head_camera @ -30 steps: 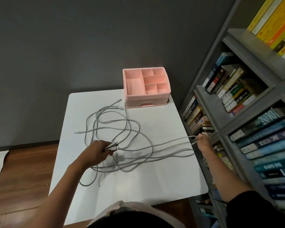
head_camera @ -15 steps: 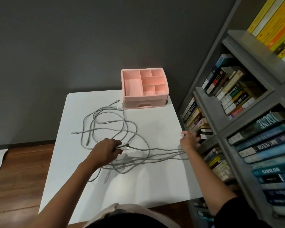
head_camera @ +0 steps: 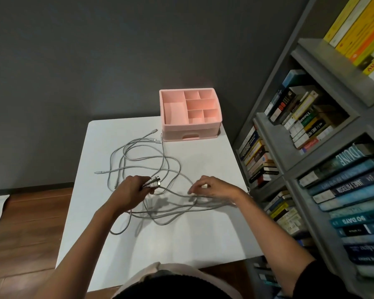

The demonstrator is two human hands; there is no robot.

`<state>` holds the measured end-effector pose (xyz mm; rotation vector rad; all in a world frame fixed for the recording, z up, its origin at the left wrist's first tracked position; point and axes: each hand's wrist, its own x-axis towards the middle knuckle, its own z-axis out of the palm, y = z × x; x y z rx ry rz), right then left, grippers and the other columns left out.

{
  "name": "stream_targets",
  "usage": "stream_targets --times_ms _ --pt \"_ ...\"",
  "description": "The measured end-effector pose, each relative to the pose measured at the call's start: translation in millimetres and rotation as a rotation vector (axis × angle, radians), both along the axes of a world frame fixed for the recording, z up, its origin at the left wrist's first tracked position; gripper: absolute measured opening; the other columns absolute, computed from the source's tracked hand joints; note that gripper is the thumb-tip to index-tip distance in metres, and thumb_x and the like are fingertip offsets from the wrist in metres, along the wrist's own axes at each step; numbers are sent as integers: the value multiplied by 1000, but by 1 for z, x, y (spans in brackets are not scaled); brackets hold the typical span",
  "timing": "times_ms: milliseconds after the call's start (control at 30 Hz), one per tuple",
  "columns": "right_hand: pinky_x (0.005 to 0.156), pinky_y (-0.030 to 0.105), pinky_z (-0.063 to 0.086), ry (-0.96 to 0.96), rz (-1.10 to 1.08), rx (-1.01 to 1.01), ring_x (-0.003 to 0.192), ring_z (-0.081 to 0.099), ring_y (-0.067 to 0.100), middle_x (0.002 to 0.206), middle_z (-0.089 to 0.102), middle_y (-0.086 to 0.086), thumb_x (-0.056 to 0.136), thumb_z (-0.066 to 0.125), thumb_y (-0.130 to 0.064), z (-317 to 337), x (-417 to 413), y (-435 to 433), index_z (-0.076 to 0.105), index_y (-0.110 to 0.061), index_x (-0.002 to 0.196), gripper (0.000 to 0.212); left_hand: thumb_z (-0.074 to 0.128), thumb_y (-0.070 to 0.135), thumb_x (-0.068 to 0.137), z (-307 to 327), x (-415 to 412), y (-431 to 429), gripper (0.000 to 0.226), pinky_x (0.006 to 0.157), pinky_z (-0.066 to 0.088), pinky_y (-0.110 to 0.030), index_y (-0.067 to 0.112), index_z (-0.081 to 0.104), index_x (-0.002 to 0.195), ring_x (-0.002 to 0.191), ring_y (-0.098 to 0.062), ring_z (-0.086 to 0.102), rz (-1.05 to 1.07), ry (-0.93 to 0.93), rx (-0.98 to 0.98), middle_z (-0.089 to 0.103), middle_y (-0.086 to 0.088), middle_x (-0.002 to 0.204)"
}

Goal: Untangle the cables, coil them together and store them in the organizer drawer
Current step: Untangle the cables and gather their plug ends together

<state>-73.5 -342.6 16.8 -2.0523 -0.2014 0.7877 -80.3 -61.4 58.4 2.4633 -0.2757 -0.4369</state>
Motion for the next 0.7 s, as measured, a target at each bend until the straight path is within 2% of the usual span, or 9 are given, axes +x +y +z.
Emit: stream_targets --times_ms 67,133,167,233,333,433,533,600,700 --pt "75 15 39 -10 19 44 76 51 -1 107 60 -2 86 67 -41 1 -5 15 72 -35 103 19 59 18 90 0 -1 -6 30 56 36 -28 32 55 64 48 -4 45 -20 2 16 49 9 49" --pt "64 16 39 -25 7 88 67 49 -1 98 68 -1 86 70 -31 6 -5 33 74 -24 99 16 60 19 90 0 -2 -9 24 58 37 -29 29 60 68 52 -5 47 -29 3 26 51 9 52" --pt "61 17 38 -19 -5 89 68 51 1 92 70 2 85 71 -27 5 -3 37 74 -20 95 13 61 21 90 0 -3 -8 19 58 37 -30 25 64 71 54 -6 47 -24 6 15 52 8 53" --pt "66 23 43 -10 4 47 75 57 10 89 71 5 86 70 -25 4 2 34 72 -17 90 9 61 27 90 0 -2 -1 16 58 38 -30 18 69 79 56 -9 51 12 0 -36 57 6 58" --pt "63 23 44 13 49 -180 73 56 16 86 66 0 91 64 -20 0 10 7 64 -19 86 5 57 16 91 3 -3 14 18 51 34 -19 19 72 80 51 -3 50 80 -11 -58 56 7 56" --pt "58 23 46 44 -47 -526 74 62 20 90 67 9 92 60 -11 -14 15 -28 65 -11 89 6 55 12 93 6 -3 28 23 50 32 -20 21 70 78 51 -6 46 168 -54 -68 53 7 55" --pt "81 30 50 20 -59 -838 103 63 28 113 66 14 89 60 -12 -35 16 -55 66 0 108 23 55 16 95 10 -3 43 25 44 29 -17 14 70 75 43 -11 39 248 -90 -56 41 8 45" --pt "83 30 50 21 -120 -917 108 61 30 117 65 15 85 61 -12 -47 11 -67 67 -1 109 27 54 14 94 10 -3 54 27 43 28 -19 13 69 72 41 -13 37 283 -104 -9 39 6 42" --pt "80 31 53 55 -250 -967 103 60 31 117 63 15 84 56 -8 -54 -1 -75 70 -5 106 27 53 13 94 9 -4 68 29 46 32 -28 15 67 68 42 -17 37 321 -110 30 41 3 43"
